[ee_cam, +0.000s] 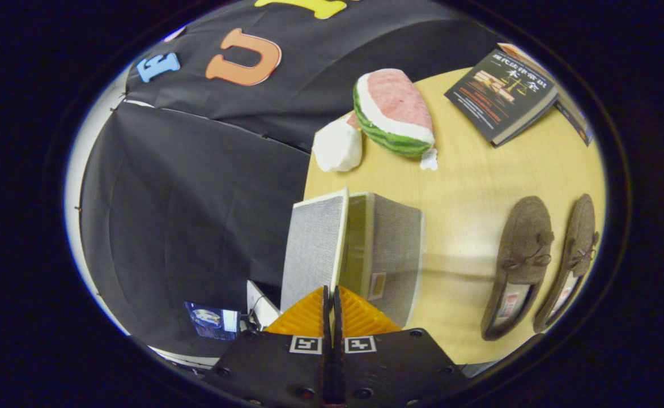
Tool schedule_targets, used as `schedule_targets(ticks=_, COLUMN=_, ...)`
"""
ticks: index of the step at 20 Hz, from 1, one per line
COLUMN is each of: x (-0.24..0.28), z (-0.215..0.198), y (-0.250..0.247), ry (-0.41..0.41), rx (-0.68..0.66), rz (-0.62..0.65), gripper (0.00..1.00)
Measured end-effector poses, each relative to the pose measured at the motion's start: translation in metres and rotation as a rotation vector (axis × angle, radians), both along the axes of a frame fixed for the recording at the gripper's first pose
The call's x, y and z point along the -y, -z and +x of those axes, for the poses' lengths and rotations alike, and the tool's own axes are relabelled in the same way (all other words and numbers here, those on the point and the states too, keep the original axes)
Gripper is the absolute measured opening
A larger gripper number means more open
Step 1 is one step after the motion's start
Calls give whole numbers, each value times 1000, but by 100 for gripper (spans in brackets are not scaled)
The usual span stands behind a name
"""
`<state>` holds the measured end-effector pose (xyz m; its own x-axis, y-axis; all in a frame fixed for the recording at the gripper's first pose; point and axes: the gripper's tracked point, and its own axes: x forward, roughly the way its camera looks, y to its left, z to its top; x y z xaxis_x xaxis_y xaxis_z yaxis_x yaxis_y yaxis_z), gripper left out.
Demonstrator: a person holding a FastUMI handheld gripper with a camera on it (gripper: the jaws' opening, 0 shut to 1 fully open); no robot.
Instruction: Open the storage box then place both shoes into the box .Put the left shoe in first, then the right shoe, with the right side of both shoes facing outward in a uniform manner.
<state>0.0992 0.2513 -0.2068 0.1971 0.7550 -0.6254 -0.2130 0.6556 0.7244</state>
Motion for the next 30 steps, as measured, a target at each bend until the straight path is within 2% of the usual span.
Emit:
schedule_targets(ticks=6, x=-41, z=-13, y=-69, ry=-16, rx=37, rz=55, gripper=0)
schedule_targets(ticks=10, x=-85, z=-26, y=-95, ry=-40, rx=55, rz=86, gripper=0)
schedule_targets(ticks=15, x=-139, z=-40, y=-113, ry=-81, rx=97, rz=110, gripper=0)
schedule_targets(ticks=23, x=-201, z=-49, y=-130, ry=-66, rx=92, rz=201, gripper=2)
schedule_targets(ticks=26, x=-215, z=-51, y=-139, ry=-44, rx=76, rz=253, gripper=37)
schedule_targets(ticks=28, x=-216, z=-51, y=-138, ry=-29, rx=63, rz=240, gripper=61)
schedule_targets(ticks=29, x=-217, z=-49, y=-134, ry=-22, rx=66, rz=222, gripper=61)
schedule_targets(ticks=30, x=-214, z=-46, y=-129, ry=-10, rx=78, rz=193, gripper=67)
